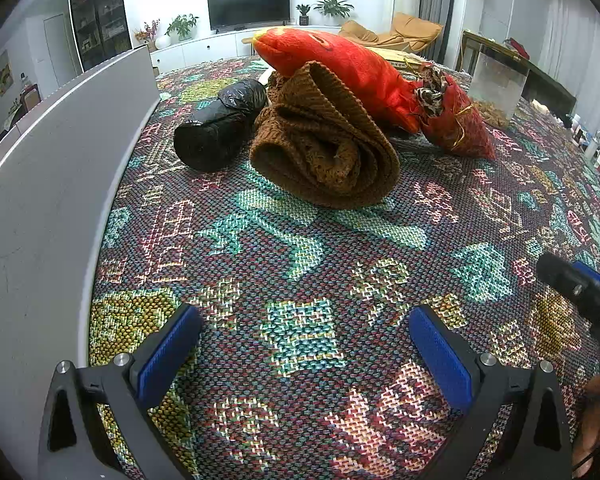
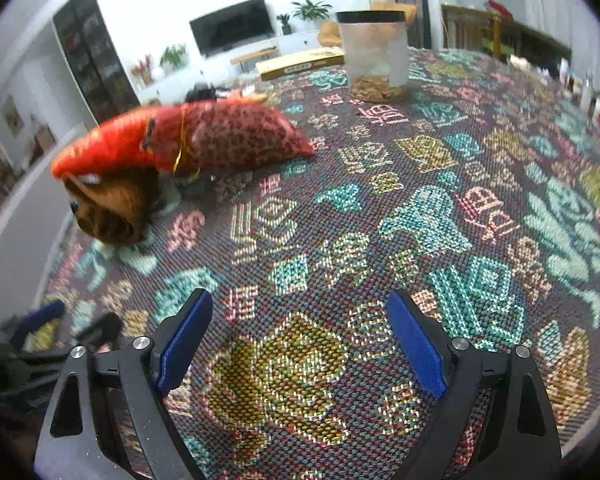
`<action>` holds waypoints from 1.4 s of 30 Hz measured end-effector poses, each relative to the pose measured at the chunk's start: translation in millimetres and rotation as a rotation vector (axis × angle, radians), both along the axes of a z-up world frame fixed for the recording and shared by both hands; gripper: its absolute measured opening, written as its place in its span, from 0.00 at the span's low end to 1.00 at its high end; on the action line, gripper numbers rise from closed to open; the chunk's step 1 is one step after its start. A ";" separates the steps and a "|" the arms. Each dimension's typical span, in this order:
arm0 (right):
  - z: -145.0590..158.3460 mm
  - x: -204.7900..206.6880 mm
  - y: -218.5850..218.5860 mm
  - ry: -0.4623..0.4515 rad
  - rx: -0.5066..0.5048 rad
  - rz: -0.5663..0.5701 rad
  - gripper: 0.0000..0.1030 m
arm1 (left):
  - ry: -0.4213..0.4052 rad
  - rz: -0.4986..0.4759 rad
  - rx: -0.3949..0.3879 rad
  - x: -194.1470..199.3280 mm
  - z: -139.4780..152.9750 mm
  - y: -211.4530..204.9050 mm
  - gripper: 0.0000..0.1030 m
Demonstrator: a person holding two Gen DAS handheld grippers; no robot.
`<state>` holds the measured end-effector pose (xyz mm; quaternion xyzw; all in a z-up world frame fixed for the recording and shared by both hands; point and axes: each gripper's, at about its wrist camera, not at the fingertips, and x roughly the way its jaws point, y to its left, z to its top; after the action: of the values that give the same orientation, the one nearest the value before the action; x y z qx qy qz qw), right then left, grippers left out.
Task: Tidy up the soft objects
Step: 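Grasp the red mesh bag with the right tool and lift it, then set the red mesh bag down on the rug with the right tool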
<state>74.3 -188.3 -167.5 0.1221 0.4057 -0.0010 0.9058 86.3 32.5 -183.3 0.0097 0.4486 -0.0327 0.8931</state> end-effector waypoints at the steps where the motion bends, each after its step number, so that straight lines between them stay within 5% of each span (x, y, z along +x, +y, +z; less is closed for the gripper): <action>1: 0.8 1.5 -0.4 0.003 0.010 0.002 0.88 | 0.000 0.000 0.000 0.1 -0.1 0.0 1.00; 5: 10.0 24.0 -1.9 0.037 0.128 0.043 0.87 | 0.000 0.000 -0.001 -0.1 0.1 0.0 1.00; 11: 42.5 112.6 7.1 0.114 0.544 0.073 0.87 | 0.000 -0.001 0.000 -0.4 0.4 0.3 1.00; 16: 21.8 172.6 22.4 0.238 0.597 -0.025 0.86 | -0.001 -0.001 0.000 -1.5 0.3 0.5 1.00; 17: 18.8 176.2 22.5 0.242 0.582 -0.041 0.81 | -0.001 -0.001 0.001 -2.2 0.2 0.6 1.00; 18: 17.0 179.4 20.1 0.239 0.539 -0.065 0.43 | -0.001 -0.001 0.000 -3.0 0.9 1.3 1.00; 19: 15.3 180.6 17.9 0.244 0.520 -0.066 0.17 | -0.001 -0.001 0.001 -3.6 1.4 1.7 1.00; 23: 22.9 165.0 2.5 0.177 0.383 -0.070 0.16 | -0.001 0.000 0.000 -3.5 1.3 1.7 1.00; 28: 37.9 125.4 -15.9 0.123 -0.005 -0.020 0.16 | -0.002 0.000 0.000 -3.6 1.3 1.8 1.00; 31: 25.7 94.5 -35.7 0.132 -0.145 -0.029 0.22 | -0.002 -0.001 0.000 -3.5 1.2 2.1 1.00; 32: 20.8 88.6 -41.7 0.136 -0.157 -0.046 0.29 | -0.002 -0.001 0.000 -3.5 1.2 2.1 1.00; 34: 12.1 76.2 -53.2 0.142 -0.142 -0.121 0.80 | -0.002 -0.001 0.000 -3.5 1.2 2.0 1.00; 38: 2.6 57.7 -62.1 0.141 -0.087 -0.210 0.82 | -0.002 -0.002 -0.001 -3.4 1.0 2.0 1.00; 42: -2.9 52.0 -45.6 0.109 -0.203 -0.216 0.82 | -0.003 -0.001 -0.001 -4.3 1.4 1.8 1.00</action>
<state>126.3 -233.9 -170.5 0.0726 0.4367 -0.1458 0.8847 82.0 34.3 -181.9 0.0096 0.4475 -0.0335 0.8936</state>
